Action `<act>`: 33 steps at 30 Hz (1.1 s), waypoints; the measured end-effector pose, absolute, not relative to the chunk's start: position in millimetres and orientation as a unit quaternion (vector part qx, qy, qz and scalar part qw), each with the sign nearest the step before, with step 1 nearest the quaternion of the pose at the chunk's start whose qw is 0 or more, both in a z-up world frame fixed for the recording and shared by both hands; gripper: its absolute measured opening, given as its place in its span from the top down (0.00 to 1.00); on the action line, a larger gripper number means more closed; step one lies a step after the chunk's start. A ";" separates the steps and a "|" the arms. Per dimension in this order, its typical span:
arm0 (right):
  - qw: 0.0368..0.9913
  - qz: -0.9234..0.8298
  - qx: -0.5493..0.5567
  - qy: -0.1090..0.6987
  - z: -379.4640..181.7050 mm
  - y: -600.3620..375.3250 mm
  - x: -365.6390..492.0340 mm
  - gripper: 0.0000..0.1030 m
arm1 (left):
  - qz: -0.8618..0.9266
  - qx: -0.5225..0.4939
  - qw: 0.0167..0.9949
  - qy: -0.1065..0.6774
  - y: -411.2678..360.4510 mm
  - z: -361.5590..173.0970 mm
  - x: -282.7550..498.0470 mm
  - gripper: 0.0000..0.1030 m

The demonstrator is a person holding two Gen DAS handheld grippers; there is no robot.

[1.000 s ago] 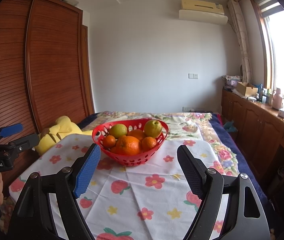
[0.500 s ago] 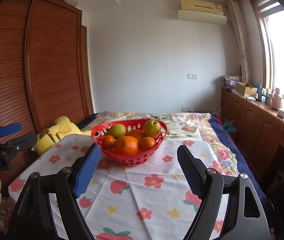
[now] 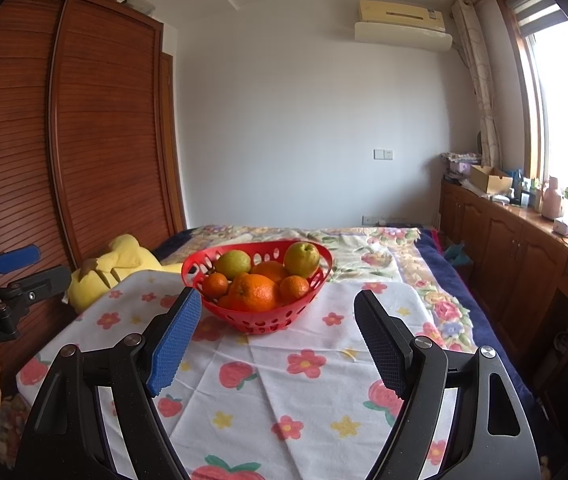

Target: Organize fruits

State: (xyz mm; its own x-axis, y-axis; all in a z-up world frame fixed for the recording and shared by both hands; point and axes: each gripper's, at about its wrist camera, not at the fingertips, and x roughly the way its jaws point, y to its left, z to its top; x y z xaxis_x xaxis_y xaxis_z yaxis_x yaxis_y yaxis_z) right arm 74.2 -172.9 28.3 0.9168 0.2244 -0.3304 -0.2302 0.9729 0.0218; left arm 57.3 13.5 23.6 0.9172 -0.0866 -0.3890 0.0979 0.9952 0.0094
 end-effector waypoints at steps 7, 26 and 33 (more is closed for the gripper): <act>0.979 0.116 -0.009 0.167 28.3 -173.7 73.7 0.22 | -0.047 0.015 0.979 0.198 12.5 24.5 57.1 0.11; 0.980 0.112 -0.010 0.166 30.0 -177.7 73.4 0.22 | -0.048 0.015 0.979 0.197 12.4 24.4 56.8 0.11; 0.980 0.113 -0.009 0.166 30.0 -178.2 73.4 0.22 | -0.047 0.015 0.979 0.197 12.4 24.6 56.5 0.11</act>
